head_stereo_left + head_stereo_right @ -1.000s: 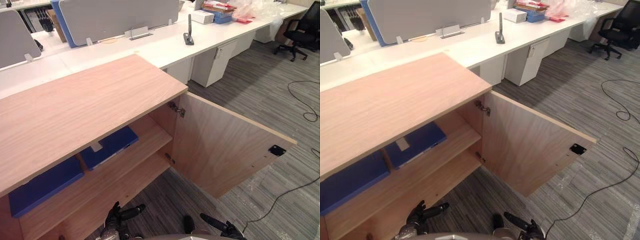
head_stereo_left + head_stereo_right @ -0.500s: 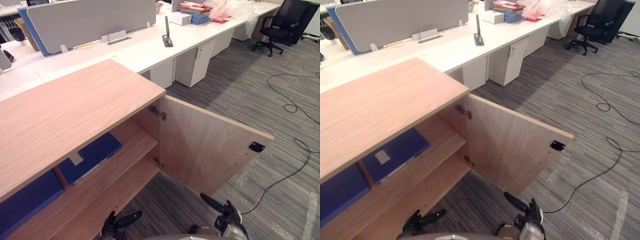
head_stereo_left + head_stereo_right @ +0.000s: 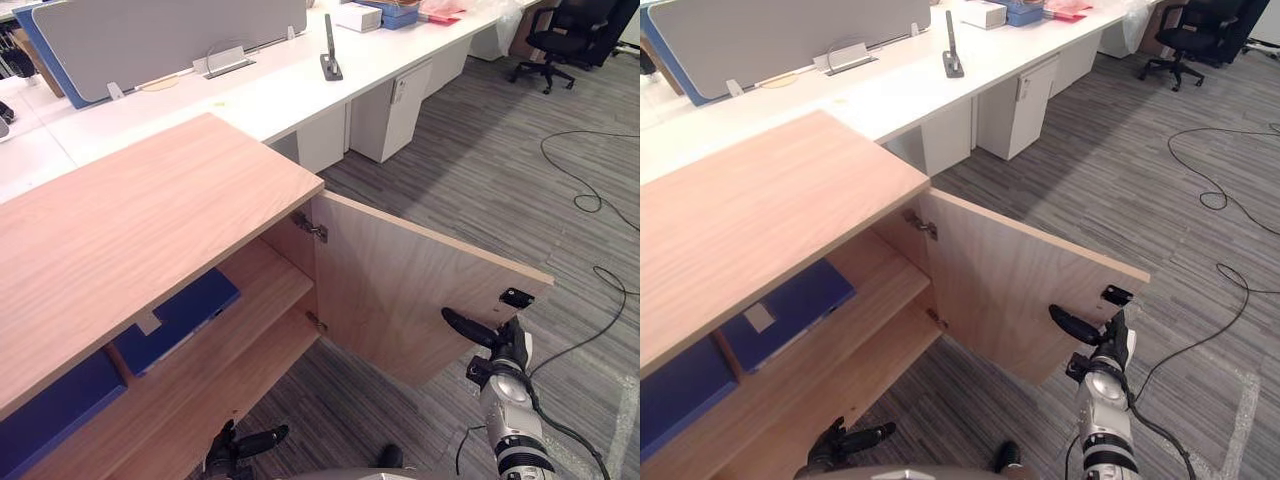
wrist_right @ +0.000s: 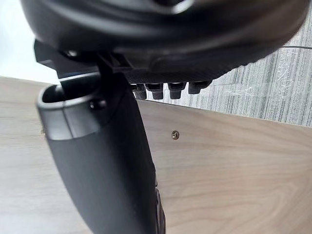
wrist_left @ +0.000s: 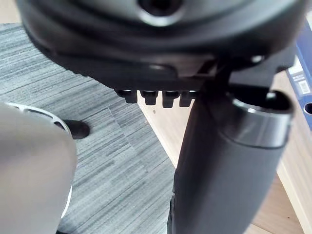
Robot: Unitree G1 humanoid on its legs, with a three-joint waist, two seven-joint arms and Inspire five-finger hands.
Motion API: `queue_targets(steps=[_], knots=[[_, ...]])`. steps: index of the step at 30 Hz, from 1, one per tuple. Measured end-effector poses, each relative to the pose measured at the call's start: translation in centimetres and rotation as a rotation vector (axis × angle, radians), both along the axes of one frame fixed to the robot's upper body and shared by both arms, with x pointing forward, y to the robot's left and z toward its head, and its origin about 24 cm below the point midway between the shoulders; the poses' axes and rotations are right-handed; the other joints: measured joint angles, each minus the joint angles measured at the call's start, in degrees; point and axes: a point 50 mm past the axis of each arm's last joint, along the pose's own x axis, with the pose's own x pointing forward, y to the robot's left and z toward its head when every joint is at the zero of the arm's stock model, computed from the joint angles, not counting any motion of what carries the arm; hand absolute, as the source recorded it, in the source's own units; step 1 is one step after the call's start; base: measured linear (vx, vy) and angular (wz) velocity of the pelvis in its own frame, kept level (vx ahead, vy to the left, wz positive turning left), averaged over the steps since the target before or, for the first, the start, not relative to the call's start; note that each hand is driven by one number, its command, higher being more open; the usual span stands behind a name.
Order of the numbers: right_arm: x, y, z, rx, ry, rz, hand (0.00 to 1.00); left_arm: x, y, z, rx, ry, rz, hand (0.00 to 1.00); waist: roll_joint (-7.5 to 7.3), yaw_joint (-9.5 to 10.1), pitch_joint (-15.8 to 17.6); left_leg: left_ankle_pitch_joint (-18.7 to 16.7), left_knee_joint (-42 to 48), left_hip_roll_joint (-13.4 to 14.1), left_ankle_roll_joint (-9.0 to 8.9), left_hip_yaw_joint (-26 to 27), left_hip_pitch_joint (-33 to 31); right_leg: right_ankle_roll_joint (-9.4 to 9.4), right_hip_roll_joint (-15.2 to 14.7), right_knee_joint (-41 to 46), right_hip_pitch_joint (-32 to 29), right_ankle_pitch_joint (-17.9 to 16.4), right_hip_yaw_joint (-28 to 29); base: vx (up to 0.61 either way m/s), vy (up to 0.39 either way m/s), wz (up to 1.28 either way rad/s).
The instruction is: Walk over to the cabinet, pick up the folder, carry it to the office cabinet, place the folder inside the office cabinet, then close the office cabinet door
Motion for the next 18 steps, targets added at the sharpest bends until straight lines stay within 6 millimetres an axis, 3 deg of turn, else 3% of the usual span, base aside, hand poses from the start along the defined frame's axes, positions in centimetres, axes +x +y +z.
queue_targets(steps=[6, 9, 11, 15, 18], knots=[[1.6, -0.6, 1.3, -0.064, -0.012, 0.125, 1.0, -1.1, 0.6, -0.1, 0.014, 0.027, -0.017, 1.0, 0.4, -0.2, 0.4, -0.97, -1.63, 0.12, -0.36, -1.68, 0.46, 0.03, 0.31, -0.57, -0.08, 1.18, -0.48, -0.13, 0.041, 0.05], [1.9, -0.4, 1.2, -0.08, 0.014, 0.249, 1.0, -2.0, 1.5, -0.1, 0.029, 0.05, -0.018, 1.0, -0.79, -0.52, 1.25, -2.09, -0.92, -0.17, -0.34, -1.69, 0.4, 0.22, 0.04, -0.6, -0.05, 1.42, 0.41, -0.13, 0.044, -0.07], [2.2, -0.2, 1.3, -0.131, 0.05, 0.378, 1.0, -3.2, 1.6, -0.3, 0.015, 0.084, -0.021, 1.0, -0.95, -1.5, 1.43, -2.13, -0.84, -0.09, -0.4, -1.66, 0.37, 0.19, 0.27, -0.61, -0.34, 1.45, 1.1, -0.11, 0.022, -0.12], [2.3, -0.3, 1.9, -0.301, 0.151, 0.653, 1.0, -3.6, 1.6, -0.4, -0.003, 0.1, -0.027, 1.0, -0.75, -2.0, 1.54, -2.24, -0.49, 1.18, -0.8, -0.93, 0.03, -0.57, 1.68, -0.6, -1.31, 1.56, 2.2, -0.04, -0.017, -0.19], [1.1, -0.2, 2.1, -0.516, 0.336, 1.008, 1.0, -3.4, 1.6, -0.5, -0.018, 0.1, -0.04, 1.0, -0.29, -2.65, 1.56, -2.16, 0.16, 3.2, -1.92, -0.72, -0.03, -1.55, 3.59, -0.59, -1.37, 1.03, 2.42, -0.01, -0.066, -0.12]])
